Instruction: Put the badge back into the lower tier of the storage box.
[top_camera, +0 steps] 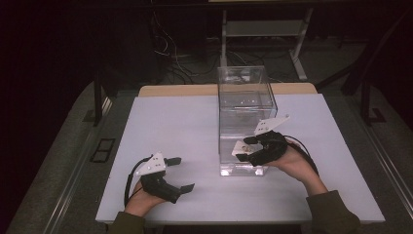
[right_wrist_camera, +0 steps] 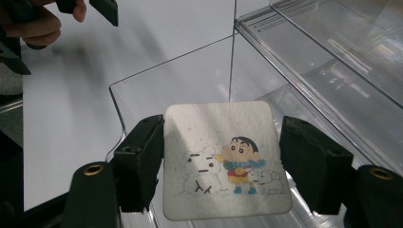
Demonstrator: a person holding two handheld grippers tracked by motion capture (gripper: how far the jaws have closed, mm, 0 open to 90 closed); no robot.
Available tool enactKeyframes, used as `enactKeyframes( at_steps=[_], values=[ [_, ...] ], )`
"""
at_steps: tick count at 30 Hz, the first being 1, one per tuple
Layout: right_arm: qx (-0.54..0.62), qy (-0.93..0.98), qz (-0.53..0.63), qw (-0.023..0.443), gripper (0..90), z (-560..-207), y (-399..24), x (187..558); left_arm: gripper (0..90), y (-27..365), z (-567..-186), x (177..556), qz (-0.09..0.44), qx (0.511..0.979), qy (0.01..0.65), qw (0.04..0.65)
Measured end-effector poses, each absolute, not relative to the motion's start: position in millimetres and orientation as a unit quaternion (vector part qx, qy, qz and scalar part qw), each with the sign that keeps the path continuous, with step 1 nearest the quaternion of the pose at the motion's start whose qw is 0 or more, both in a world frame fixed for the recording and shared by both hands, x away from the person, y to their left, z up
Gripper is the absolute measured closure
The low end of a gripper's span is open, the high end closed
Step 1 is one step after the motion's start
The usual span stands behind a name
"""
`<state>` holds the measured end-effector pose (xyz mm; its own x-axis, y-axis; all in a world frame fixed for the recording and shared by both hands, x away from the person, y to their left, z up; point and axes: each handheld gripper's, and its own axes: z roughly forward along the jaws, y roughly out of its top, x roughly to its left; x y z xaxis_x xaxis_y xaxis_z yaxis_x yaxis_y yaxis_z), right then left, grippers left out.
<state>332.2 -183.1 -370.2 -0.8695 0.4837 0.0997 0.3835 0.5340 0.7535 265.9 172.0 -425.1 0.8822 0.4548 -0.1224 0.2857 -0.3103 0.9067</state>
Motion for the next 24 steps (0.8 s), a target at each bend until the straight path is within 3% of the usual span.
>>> enactKeyframes(
  at_steps=[24],
  values=[
    [0.245,0.875,0.412,0.062,30.9,-371.9,-179.5,331.9,0.0,171.5,-425.2,265.7,0.078,0.806,0.229,0.540]
  ],
)
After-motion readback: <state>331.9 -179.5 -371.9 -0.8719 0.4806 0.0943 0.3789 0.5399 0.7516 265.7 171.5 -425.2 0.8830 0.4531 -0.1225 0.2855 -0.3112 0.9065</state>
